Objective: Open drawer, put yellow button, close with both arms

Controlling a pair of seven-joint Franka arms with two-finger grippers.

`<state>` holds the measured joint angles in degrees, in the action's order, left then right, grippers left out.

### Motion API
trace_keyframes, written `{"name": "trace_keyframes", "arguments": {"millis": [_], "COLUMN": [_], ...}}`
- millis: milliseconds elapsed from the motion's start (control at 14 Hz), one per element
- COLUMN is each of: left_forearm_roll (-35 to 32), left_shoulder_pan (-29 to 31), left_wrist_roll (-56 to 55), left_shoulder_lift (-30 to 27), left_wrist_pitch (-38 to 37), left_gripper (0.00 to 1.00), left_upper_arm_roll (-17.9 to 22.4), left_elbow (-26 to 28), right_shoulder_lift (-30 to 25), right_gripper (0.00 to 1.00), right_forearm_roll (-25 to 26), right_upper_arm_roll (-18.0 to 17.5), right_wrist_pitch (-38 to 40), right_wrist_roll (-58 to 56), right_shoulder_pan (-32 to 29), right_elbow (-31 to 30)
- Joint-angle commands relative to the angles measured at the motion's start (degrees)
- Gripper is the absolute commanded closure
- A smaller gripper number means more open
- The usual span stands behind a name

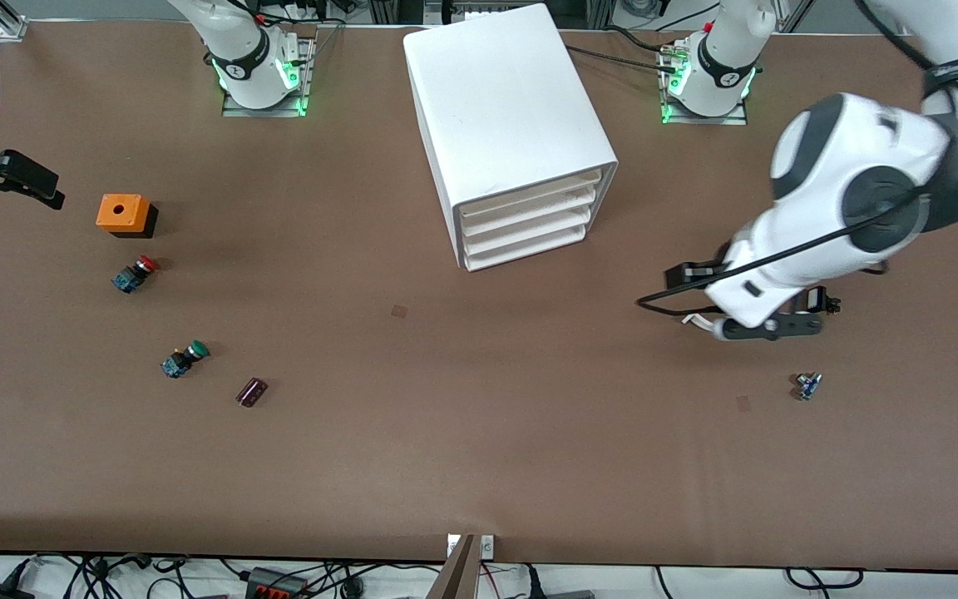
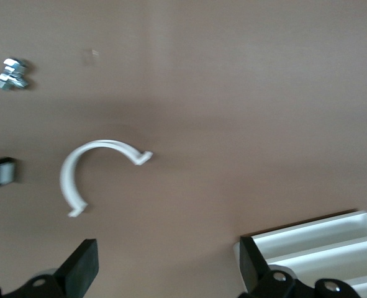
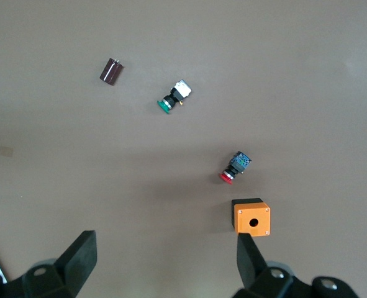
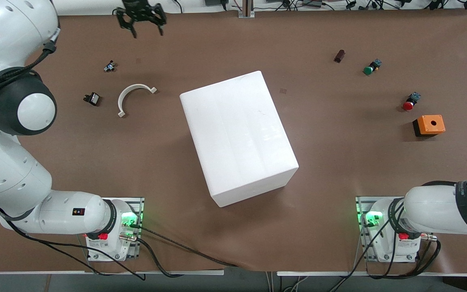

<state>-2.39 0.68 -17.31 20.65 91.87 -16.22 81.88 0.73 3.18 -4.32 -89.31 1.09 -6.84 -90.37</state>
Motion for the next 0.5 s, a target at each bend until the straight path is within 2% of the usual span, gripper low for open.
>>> {"name": "trace_keyframes", "arguments": {"millis": [0, 143, 286, 429], "left_forearm_roll": [-2.8, -2.1, 2.02, 1.68], "left_shoulder_pan": [2.57, 1.52, -1.98, -2.96], "left_wrist_roll": [11.72, 14.49, 14.93, 15.63], "left_shoulder_lift": [-2.26, -7.09, -13.23, -18.43], "left_wrist_pitch": [-6.87, -7.32, -6.18, -0.23], "left_gripper": [0.0, 0.0, 0.0, 0.0], "left_upper_arm_roll": [-0.31, 4.59, 10.92, 13.05], "left_elbow": [-4.1, -2.0, 4.04, 11.07], "right_shoulder_lift": [-0.73, -0.81, -0.81, -0.81], "right_gripper": [0.0, 0.0, 0.0, 0.0], "right_forearm_roll": [-0.72, -0.72, -0.72, -0.72], "right_upper_arm_roll": [-0.17, -0.08, 0.1, 0.27], "right_wrist_pitch": [0.1, 0.02, 0.01, 0.19], "right_wrist_roll": [-1.53, -1.79, -2.32, -2.59], "right_shoulder_pan": [-0.72, -0.81, -0.9, -0.9], "right_elbow": [-0.94, -0.68, -0.59, -0.68]}}
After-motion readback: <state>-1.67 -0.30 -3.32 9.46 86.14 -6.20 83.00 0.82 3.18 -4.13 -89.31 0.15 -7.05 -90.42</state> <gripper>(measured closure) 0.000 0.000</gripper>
